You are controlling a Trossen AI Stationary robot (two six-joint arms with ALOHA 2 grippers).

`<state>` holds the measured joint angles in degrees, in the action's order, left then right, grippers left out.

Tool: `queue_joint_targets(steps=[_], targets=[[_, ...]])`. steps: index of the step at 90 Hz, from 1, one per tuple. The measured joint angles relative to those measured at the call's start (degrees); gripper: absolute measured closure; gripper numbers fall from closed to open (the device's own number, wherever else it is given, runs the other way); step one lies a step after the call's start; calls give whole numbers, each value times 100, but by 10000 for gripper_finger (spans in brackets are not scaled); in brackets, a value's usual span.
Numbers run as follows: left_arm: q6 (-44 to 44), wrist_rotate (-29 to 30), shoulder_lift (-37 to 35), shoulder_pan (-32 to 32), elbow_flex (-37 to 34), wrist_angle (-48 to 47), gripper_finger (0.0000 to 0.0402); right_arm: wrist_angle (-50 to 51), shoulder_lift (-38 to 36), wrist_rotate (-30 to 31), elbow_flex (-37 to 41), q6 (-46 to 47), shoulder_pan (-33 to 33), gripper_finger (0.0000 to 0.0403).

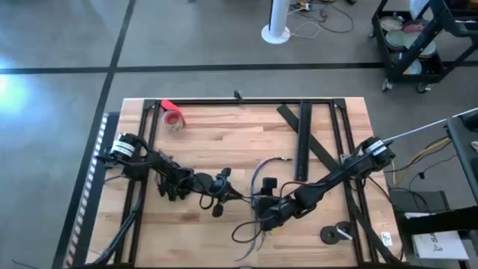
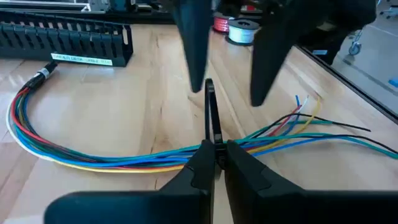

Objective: Ziptie cables
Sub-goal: Wrap the zip tie around the cable bundle

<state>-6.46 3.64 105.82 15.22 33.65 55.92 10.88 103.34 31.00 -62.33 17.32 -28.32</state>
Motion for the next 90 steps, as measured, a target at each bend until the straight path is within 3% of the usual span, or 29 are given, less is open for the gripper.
queue_joint_targets(steps=[21, 59, 90], targets=[[2, -7, 0, 2, 4, 8, 394, 205, 25, -449, 6, 559, 195, 277], [45, -35, 2, 9, 7, -39, 394, 169, 25, -955, -14, 584, 337, 392], [64, -29, 2, 3, 7, -31, 394, -130, 25, -1204, -14, 412, 614, 400]])
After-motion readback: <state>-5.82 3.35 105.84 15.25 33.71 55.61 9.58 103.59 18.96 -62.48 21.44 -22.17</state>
